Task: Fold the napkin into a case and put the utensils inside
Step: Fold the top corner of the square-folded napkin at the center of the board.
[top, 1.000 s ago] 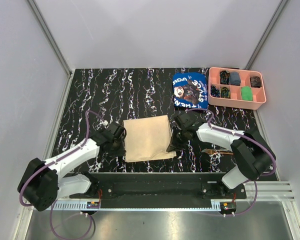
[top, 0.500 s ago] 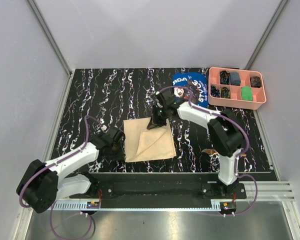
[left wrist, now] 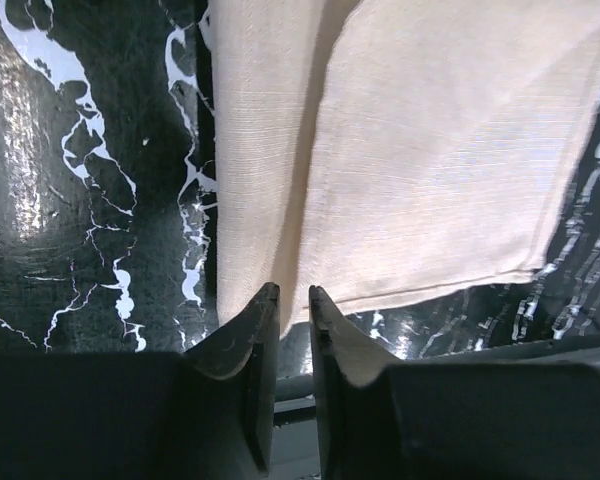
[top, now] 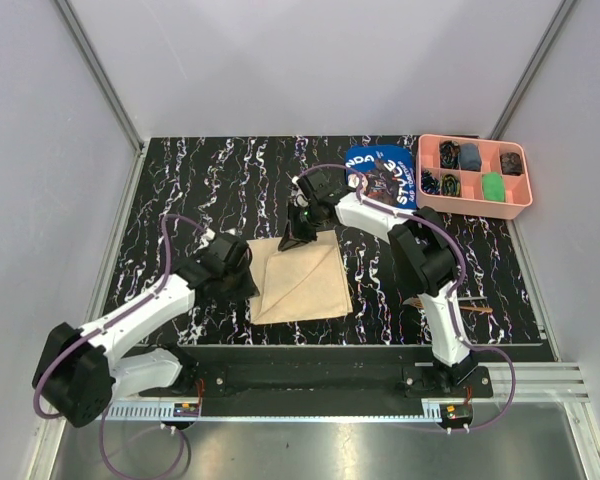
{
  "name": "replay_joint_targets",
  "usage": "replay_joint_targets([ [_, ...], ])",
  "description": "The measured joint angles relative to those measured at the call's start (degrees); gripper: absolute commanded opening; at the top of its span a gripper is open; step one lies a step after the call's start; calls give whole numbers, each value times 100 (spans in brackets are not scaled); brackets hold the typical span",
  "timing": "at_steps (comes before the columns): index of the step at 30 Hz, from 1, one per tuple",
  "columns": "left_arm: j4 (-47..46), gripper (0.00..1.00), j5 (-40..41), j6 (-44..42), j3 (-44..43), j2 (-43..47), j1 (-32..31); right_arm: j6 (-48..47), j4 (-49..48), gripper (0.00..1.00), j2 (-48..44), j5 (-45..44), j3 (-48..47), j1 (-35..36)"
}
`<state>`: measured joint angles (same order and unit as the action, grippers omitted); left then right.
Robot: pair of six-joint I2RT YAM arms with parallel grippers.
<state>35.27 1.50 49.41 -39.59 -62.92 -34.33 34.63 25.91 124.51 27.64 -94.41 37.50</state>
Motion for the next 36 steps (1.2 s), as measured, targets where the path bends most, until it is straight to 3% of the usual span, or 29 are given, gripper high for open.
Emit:
replay_joint_targets([
  [10,-243,15,-48,111,748,-166,0,-149,63,0,372,229,-487,0],
  [36,-675,14,-177,365,960,-122,-299,-111,105,8,1394,743,-1700,127],
])
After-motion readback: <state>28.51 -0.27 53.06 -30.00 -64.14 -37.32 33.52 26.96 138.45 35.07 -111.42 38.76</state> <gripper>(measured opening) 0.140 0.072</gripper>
